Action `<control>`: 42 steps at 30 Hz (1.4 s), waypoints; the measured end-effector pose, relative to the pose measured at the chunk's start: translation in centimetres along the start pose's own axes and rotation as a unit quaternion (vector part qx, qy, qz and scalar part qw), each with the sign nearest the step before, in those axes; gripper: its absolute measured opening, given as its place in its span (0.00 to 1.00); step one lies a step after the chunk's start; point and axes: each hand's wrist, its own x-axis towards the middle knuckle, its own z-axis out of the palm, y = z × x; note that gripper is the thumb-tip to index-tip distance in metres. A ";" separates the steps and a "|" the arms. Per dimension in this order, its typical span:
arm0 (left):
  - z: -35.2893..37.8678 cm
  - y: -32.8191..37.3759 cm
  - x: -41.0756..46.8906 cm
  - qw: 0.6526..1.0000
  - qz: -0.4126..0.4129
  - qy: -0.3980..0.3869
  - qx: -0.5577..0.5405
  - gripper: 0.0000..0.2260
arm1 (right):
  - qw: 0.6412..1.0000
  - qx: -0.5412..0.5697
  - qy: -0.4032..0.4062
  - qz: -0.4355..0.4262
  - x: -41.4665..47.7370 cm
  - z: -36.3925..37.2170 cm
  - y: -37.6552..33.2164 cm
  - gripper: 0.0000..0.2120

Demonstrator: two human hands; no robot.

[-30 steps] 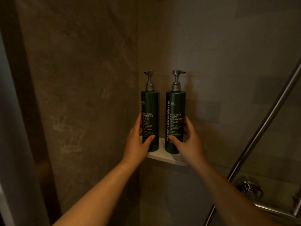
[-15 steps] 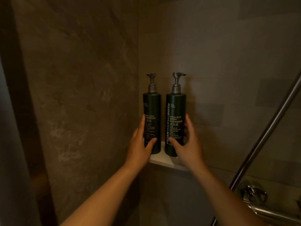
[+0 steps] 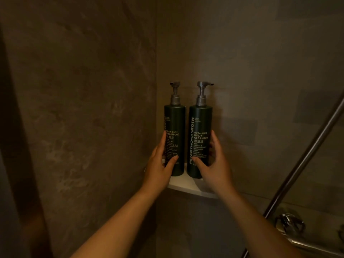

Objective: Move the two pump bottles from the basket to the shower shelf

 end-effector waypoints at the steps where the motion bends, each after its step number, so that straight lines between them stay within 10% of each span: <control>1: 0.0 0.0 0.1 1.000 0.000 -0.003 -0.001 0.34 | 1.000 0.003 -0.002 -0.003 0.0 0.0 0.1 0.44; 42: -1.7 1.8 -1.6 0.996 -0.021 -0.008 0.085 0.30 | 0.998 -0.046 0.033 0.040 -0.6 -0.1 -1.5 0.38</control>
